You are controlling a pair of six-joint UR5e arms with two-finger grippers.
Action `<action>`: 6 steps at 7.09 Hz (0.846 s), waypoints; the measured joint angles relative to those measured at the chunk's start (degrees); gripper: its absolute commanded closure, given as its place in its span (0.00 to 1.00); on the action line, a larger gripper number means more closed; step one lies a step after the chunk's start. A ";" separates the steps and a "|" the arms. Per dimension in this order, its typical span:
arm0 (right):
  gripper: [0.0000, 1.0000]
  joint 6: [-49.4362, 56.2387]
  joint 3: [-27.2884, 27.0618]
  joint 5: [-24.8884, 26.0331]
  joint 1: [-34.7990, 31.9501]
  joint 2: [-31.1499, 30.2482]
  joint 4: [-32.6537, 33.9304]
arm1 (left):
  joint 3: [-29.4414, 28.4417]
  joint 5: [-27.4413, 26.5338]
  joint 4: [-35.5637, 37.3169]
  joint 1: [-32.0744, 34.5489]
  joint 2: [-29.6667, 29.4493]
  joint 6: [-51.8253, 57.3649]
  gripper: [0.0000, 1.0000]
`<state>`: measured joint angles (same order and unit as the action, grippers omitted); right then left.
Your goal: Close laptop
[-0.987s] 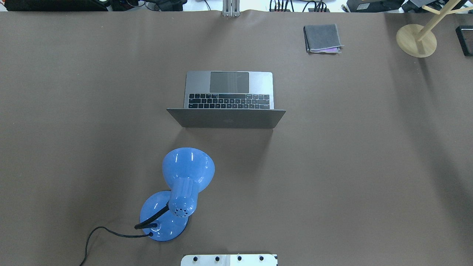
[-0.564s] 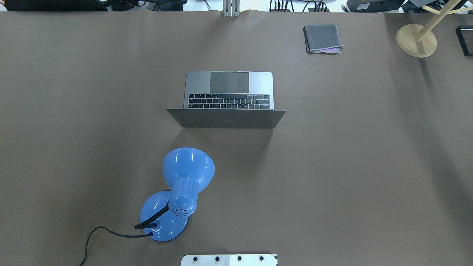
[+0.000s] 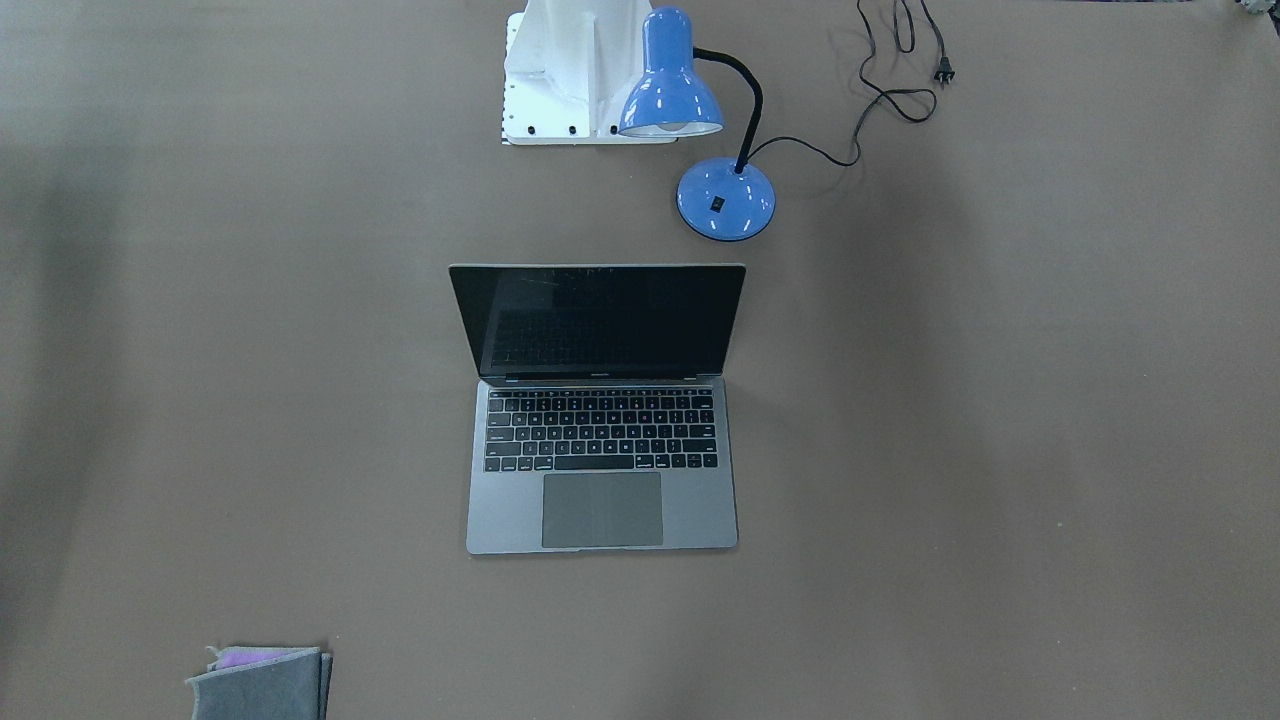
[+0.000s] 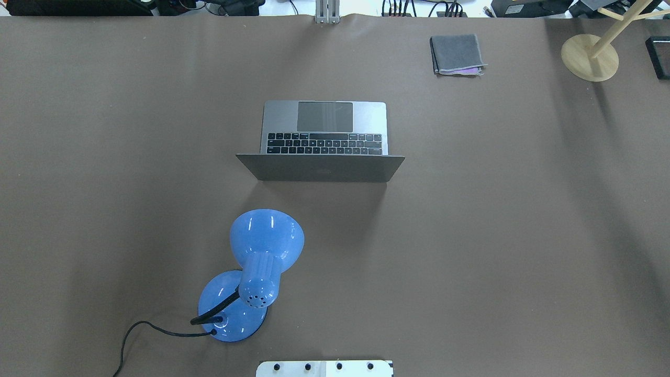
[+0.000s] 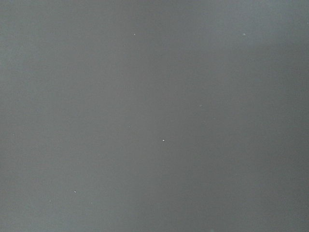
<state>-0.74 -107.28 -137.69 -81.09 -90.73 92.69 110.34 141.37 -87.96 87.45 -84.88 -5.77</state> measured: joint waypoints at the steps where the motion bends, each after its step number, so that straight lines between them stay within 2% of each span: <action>1: 1.00 -6.96 -3.18 -1.28 2.89 0.72 -0.97 | 1.36 1.32 -2.48 -2.16 -1.03 -6.74 1.00; 2: 1.00 -15.02 -5.62 -1.76 6.19 1.32 -4.63 | 3.06 1.81 -6.59 -5.87 -1.86 -15.96 1.00; 4: 1.00 -35.78 -7.36 -0.25 14.03 1.96 -18.68 | 6.69 1.84 -14.69 -14.41 -3.58 -34.48 1.00; 5: 1.00 -46.04 -8.48 2.24 18.89 2.27 -24.37 | 8.49 1.42 -16.48 -19.33 -6.41 -44.32 1.00; 6: 1.00 -54.10 -10.20 4.38 23.21 3.01 -27.22 | 9.77 -0.08 -17.16 -24.68 -10.43 -53.22 1.00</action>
<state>-54.84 -117.48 -133.32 -57.88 -87.72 65.47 120.12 141.28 -105.12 62.77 -95.31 -58.99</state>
